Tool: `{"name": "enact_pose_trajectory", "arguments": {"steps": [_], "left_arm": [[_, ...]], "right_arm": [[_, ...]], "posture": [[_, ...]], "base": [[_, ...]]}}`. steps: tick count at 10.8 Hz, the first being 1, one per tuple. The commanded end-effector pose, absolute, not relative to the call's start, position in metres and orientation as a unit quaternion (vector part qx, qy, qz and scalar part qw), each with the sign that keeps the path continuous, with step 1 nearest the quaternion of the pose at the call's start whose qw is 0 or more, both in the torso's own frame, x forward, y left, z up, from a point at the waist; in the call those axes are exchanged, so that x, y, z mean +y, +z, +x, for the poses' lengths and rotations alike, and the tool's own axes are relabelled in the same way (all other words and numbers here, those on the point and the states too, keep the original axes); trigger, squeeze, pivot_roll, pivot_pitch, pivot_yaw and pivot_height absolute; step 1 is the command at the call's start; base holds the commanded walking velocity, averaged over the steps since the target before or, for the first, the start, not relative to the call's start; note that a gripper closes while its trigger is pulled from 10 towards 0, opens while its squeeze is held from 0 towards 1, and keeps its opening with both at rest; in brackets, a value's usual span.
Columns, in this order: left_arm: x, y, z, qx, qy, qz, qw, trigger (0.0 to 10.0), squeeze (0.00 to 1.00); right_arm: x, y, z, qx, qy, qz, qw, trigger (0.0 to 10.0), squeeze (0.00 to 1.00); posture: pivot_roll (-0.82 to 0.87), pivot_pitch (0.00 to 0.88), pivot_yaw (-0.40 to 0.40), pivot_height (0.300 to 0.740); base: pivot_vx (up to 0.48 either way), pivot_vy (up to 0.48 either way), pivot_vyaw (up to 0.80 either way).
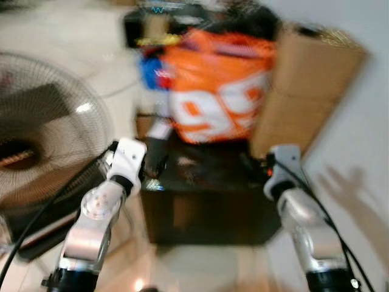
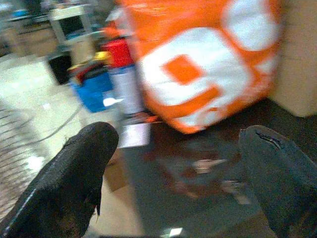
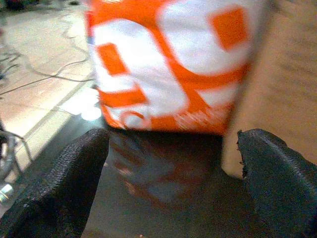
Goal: Hang keys on a hook
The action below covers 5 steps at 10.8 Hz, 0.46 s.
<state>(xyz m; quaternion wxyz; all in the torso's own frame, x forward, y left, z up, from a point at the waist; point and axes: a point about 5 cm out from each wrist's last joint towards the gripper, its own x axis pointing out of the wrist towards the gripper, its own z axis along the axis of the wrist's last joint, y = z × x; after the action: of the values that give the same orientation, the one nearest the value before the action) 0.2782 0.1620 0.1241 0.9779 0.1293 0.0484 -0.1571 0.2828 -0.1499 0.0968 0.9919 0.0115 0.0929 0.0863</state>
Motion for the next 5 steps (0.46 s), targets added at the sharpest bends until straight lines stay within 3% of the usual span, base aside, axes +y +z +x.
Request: {"name": "enact_pose_trajectory", "arguments": {"steps": [1,5], "left_arm": [[0.1670,0.1266,0.2793,0.047,-0.150,0.134,0.978,10.0,0.00],[0.1664,0.1251,0.2771,0.047,-0.154,0.136,0.978,10.0,0.00]], "right_arm": [[-0.1454,0.1000,0.2855,0.087,0.085,0.017,0.992,10.0,1.00],[-0.1497,0.0998,0.2869,0.087,0.086,0.009,0.992,10.0,1.00]], "posture": [[0.03,0.000,-0.065,0.740],[0.04,0.000,-0.072,0.740]], "base": [[0.368,0.000,0.00],[0.367,0.000,0.00]]}}
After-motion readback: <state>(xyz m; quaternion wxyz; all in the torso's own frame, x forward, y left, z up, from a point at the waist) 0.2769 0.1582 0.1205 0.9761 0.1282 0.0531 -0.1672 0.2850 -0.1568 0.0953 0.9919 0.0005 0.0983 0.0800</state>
